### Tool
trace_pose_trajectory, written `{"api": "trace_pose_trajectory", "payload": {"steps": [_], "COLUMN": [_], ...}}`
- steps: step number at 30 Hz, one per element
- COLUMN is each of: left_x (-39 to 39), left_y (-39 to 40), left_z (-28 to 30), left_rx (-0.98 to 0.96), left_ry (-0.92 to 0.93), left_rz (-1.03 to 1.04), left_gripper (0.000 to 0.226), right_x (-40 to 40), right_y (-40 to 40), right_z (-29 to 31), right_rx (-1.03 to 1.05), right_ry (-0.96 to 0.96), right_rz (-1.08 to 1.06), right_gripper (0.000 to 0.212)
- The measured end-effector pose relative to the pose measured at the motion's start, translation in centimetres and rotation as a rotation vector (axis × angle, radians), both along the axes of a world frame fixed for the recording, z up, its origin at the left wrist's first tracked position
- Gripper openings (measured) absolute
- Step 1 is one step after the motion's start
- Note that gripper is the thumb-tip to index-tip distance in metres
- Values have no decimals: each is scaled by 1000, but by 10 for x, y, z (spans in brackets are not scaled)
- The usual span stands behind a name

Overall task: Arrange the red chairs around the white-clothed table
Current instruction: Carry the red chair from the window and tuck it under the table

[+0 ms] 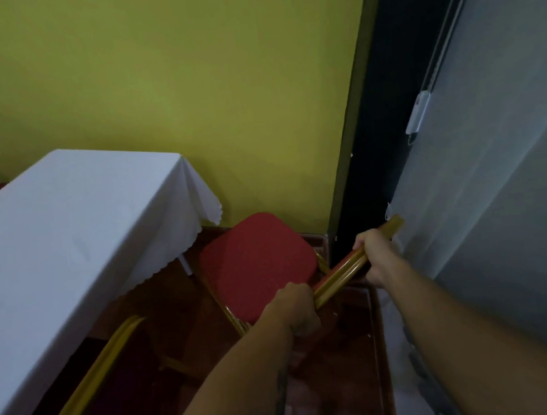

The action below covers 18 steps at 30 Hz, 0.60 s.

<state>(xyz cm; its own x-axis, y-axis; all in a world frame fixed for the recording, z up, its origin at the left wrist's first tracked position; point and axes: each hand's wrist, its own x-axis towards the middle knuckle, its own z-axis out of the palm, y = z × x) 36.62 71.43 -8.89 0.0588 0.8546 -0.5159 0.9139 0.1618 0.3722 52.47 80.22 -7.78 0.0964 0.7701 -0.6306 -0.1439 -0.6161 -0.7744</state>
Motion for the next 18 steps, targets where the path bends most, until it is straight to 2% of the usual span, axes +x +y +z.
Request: {"api": "trace_pose_trajectory", "payload": {"steps": [7,11,15,18], "left_x": [-32,-42,-47,-50], "left_y": [-25,-25,-12,0], "left_z": [-1,-2,1,2], "left_rx": [23,10,-15,-13], "left_ry": [-46,-40,-37,-58], "left_rz": [132,195,235,294], "left_gripper": [40,39,40,36], "right_x": [-44,-66,-80,-90], "right_y": [3,21,44,62], "right_z": [-3,-9,-9,-9], "right_rx": [10,32,20,12], "right_ry": [-64,-108,-90,-91], "right_rz": [163,232,330,405], "right_gripper": [35,29,52,50]}}
